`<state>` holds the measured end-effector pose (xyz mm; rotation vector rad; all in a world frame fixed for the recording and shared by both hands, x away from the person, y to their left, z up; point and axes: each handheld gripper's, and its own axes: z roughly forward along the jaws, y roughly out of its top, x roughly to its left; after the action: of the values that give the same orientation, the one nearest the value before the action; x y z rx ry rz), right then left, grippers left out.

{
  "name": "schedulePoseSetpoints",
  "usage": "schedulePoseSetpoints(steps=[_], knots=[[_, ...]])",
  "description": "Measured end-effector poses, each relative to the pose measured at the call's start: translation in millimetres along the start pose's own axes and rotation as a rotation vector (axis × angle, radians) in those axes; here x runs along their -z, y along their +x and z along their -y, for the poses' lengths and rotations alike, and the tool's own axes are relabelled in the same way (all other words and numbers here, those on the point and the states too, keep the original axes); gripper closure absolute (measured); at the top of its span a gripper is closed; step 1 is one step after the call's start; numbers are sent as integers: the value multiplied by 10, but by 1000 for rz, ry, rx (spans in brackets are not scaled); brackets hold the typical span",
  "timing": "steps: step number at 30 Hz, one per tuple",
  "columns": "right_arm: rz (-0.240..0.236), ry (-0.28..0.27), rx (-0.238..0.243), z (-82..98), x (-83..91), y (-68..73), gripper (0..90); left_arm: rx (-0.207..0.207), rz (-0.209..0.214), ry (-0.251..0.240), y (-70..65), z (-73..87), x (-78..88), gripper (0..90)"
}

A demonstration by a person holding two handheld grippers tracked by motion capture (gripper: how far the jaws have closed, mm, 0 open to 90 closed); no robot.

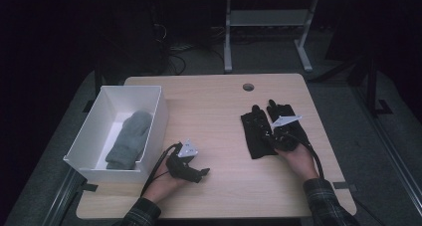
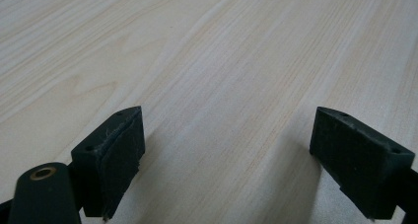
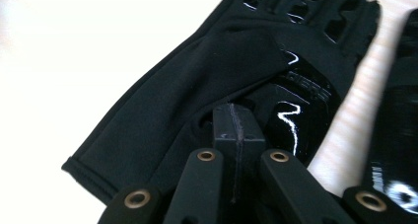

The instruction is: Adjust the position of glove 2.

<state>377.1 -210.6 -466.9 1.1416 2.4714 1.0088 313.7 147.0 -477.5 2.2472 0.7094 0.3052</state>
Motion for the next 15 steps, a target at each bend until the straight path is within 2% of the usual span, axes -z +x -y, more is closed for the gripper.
schedulePoseSetpoints(steps=[3,15], knots=[[-39,1,13,6,-3,76,900,0,-1,1,2,-3,-3,128],[-110,29,108,-32,-33,436,900,5,0,0,-2,-1,-5,128]])
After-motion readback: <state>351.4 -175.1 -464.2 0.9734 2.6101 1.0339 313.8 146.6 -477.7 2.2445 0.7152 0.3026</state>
